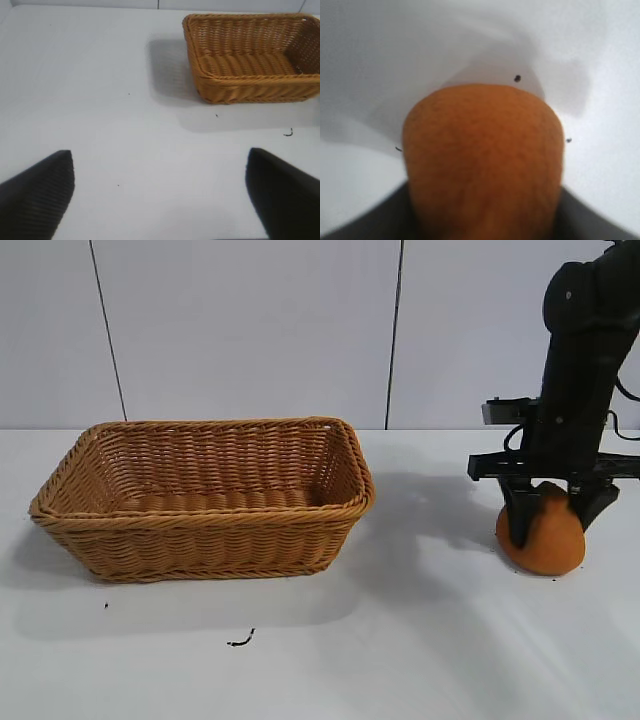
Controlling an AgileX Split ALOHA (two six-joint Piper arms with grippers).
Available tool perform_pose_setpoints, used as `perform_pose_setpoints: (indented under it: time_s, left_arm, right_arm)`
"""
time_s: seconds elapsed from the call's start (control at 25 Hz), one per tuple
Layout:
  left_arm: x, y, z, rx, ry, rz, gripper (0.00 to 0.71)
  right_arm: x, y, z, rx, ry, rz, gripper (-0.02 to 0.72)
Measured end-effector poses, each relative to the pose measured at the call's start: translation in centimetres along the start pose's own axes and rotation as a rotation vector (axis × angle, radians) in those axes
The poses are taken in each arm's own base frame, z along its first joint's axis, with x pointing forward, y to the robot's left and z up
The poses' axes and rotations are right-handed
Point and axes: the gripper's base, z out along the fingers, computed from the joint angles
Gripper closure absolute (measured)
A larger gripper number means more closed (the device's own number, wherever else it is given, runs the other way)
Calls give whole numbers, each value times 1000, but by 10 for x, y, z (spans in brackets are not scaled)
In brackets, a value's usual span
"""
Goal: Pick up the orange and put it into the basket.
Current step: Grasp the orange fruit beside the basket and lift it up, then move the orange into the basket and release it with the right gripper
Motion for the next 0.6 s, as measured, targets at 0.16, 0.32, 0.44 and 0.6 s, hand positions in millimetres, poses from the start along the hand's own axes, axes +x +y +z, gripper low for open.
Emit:
perform_pose_setpoints:
  time_s: [0.16, 0.32, 0.44, 0.6]
  left_arm:
    - [0, 0, 0, 0, 1, 0, 44]
    - [0, 0, 0, 0, 1, 0, 44]
    - [0, 0, 0, 0, 1, 0, 44]
    - [0, 0, 0, 0, 1, 0, 44]
  right_arm:
    - [-16, 0, -60, -5, -191, -2, 639]
    - [-20, 4, -97, -4, -304, -2, 639]
    - [-22, 23, -114, -16, -360, -35, 639]
    - [-19, 56, -115, -34, -359, -101, 639]
